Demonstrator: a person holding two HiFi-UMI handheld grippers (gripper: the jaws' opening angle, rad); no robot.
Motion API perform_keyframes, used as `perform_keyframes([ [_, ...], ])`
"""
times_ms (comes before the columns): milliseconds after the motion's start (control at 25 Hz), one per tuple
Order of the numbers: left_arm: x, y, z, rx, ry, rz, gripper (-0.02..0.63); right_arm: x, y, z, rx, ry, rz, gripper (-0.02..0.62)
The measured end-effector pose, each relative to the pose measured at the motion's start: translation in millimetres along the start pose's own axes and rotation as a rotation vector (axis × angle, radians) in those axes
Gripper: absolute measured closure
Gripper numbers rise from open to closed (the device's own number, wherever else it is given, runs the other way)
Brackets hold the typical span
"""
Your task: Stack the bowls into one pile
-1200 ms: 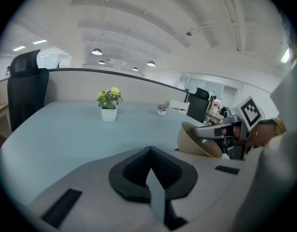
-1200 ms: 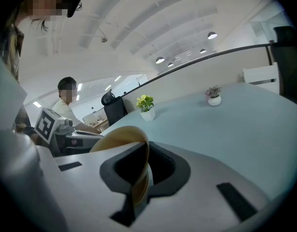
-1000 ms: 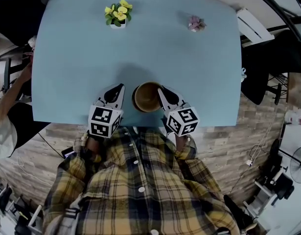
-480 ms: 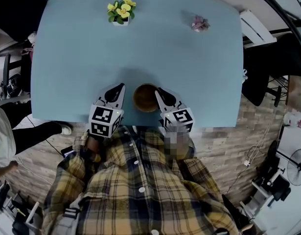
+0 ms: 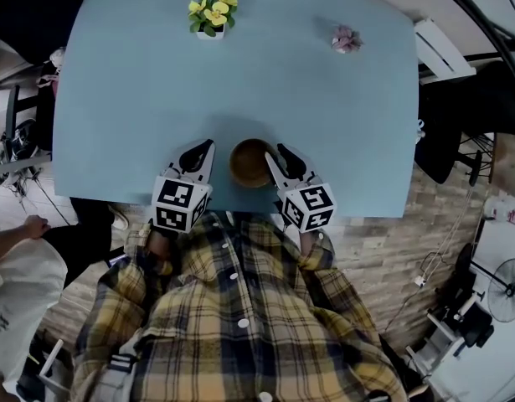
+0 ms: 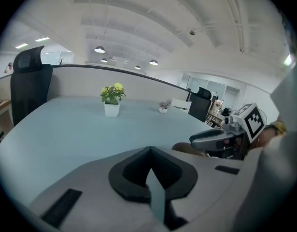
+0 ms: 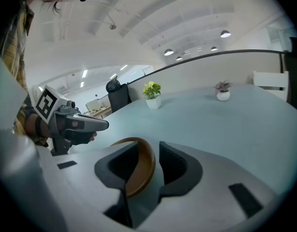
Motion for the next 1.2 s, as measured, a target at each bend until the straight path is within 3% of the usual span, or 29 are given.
perform_keyframes([
  [520,1.3,-8.9,11.6,-0.062,-0.011,-0.013,0.615,5.1,-24.9,18.9,-0.069,0.036,0.049,0.459],
  [1200,-9.4,-56.8,63.5,-0.291,-0.052,-0.046,0.615,10.9,-97.6,87.1,-0.290,0.165,0.167,0.459],
])
Point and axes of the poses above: the fingertips, and each gripper's own axes: z backward along the fingers, x to its left, y out of its underside, the point moved 10 cm from there along z, backward along the fingers, and after that the axes turned 11 degrees about x, right-handed, at the moved point
